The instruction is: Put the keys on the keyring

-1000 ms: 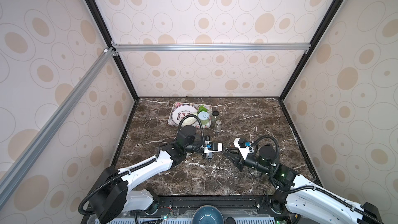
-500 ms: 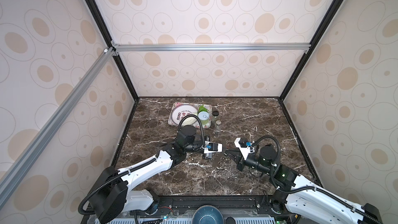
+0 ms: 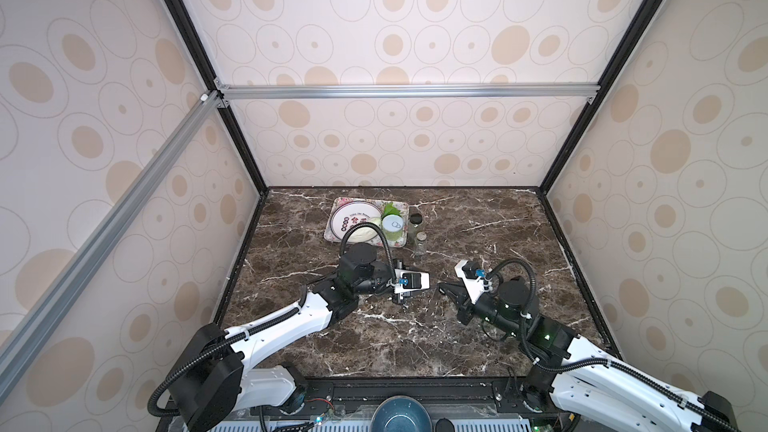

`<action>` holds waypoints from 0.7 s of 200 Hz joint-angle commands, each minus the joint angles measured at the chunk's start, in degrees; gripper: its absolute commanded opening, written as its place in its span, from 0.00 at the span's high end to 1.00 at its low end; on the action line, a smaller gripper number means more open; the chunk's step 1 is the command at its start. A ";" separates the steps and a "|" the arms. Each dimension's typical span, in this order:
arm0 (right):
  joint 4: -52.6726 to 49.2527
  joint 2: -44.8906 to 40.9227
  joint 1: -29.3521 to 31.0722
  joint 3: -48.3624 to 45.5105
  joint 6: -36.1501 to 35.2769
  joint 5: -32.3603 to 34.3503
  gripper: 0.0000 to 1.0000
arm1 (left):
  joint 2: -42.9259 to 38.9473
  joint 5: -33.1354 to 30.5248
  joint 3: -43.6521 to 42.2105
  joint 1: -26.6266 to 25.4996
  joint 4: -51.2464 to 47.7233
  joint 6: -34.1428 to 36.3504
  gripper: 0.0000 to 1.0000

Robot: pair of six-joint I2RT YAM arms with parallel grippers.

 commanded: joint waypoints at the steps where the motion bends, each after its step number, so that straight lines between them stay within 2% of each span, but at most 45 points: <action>1: -1.84 0.59 0.16 3.21 0.50 5.53 1.00 | -1.21 -3.49 -0.21 -0.56 2.28 -0.16 0.69; 24: -4.29 2.34 0.10 4.94 0.12 6.52 1.00 | -0.97 -5.28 -0.32 -0.54 2.57 -0.29 0.68; 73: -5.38 3.51 0.17 5.49 -0.40 6.80 1.00 | 0.79 -8.01 2.41 -0.62 -3.65 2.24 0.68; 140: -5.09 3.07 0.12 4.74 -0.93 7.38 1.00 | -0.60 -8.58 1.31 -0.67 -5.21 4.03 0.69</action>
